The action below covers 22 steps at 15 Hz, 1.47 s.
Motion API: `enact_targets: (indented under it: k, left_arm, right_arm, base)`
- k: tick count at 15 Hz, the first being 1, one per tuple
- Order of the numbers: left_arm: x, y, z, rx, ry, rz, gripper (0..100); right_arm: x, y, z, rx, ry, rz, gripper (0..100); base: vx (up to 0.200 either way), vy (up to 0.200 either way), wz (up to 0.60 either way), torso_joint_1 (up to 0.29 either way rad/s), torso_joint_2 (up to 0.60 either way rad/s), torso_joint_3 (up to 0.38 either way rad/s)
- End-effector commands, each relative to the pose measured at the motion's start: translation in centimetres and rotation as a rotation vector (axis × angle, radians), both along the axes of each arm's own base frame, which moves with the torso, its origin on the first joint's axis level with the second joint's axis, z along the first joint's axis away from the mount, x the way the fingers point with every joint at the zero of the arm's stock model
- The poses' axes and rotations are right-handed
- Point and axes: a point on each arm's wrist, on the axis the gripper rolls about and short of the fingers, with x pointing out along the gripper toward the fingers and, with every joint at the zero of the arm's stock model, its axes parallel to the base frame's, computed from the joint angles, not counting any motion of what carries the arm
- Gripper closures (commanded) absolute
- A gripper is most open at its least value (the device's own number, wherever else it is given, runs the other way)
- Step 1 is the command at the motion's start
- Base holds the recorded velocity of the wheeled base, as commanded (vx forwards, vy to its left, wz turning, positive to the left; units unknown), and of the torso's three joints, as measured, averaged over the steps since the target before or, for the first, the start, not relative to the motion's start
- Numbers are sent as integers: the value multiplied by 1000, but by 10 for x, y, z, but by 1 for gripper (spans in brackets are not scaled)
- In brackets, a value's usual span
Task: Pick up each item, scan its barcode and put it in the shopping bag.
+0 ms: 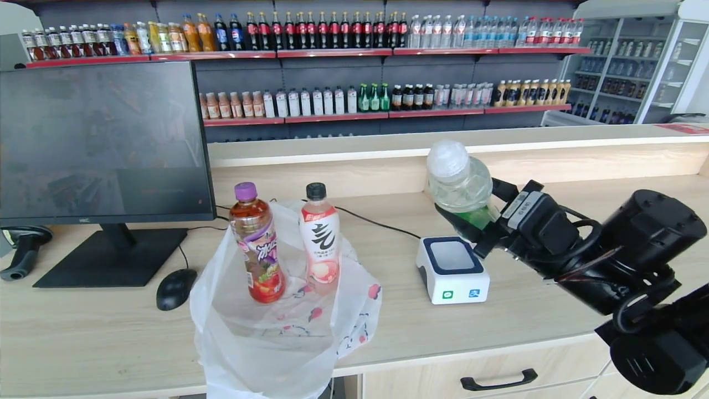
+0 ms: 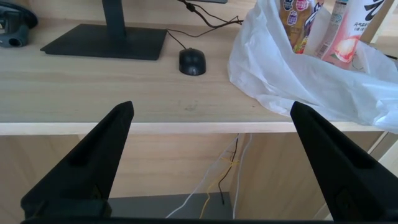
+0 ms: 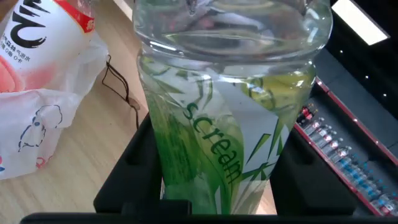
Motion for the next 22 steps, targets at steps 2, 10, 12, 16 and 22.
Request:
enact_targets:
  k: [2, 10, 12, 16, 22]
  left_arm:
    - [0, 0, 0, 1, -2, -1, 0]
    - [0, 0, 0, 2, -5, -1, 0]
    - [0, 0, 1, 2, -6, -1, 0]
    - [0, 0, 1, 2, -8, -1, 0]
    - [0, 0, 1, 4, -8, 0, 0]
  right_arm:
    - [18, 2, -20, -80, 0, 29, 100]
    - [45, 11, -23, -130, -90, 131, 100]
    - [44, 10, -27, -148, -89, 135, 100]
    - [47, -3, -32, -168, -78, 118, 100]
    - [49, -2, -34, -169, -75, 119, 100]
  base:
    - [0, 0, 0, 0, 0, 0]
    - [0, 0, 0, 0, 0, 0]
    - [0, 0, 0, 0, 0, 0]
    - [0, 0, 0, 0, 0, 0]
    - [0, 0, 0, 0, 0, 0]
